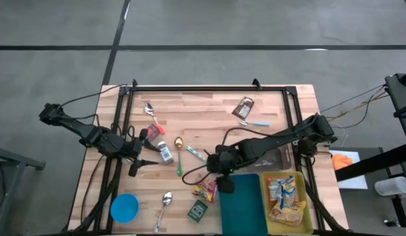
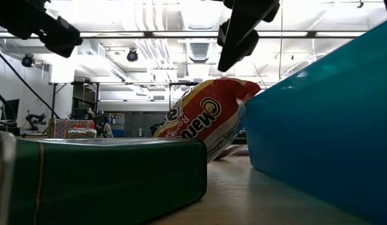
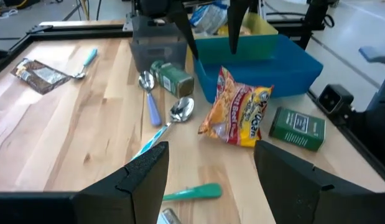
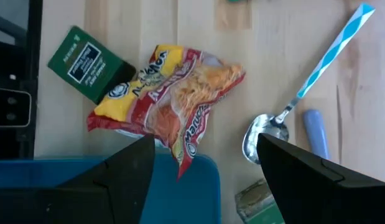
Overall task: Pick & Place Food Item
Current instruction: Put the red noodle pack into the yellow bin
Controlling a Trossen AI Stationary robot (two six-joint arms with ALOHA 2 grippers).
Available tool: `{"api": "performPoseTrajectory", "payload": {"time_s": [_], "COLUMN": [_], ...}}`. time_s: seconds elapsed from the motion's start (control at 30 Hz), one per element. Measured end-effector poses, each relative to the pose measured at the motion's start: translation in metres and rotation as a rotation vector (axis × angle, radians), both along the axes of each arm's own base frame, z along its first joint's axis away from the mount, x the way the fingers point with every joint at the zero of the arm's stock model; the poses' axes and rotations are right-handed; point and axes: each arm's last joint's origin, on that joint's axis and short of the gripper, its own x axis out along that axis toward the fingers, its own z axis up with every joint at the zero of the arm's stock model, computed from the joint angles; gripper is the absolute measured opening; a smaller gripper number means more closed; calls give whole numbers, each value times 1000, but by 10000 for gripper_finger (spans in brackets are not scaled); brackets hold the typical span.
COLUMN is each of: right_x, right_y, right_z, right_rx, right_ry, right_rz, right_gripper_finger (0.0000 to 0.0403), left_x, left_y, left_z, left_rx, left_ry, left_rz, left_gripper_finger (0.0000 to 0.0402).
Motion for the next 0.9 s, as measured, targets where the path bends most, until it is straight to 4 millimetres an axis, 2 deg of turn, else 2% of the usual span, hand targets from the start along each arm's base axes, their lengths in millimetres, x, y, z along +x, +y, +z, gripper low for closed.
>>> {"api": "performPoseTrajectory", "payload": {"time_s": [0.5, 0.9], "right_x": [2, -4], "right_y": [3, 19], "right_z": [-16, -27], "right_rx": [43, 23], "right_ry": [70, 53], "right_rz": [-120, -126], "right_gripper_finger": [279, 279], "left_x": [-3, -3], "left_y": [1, 2], "left_z": [-7, -7], "left_rx": [32, 35], "left_ry": [69, 75], "left_rz": [0, 0], "left_gripper_finger": [241, 241]}}
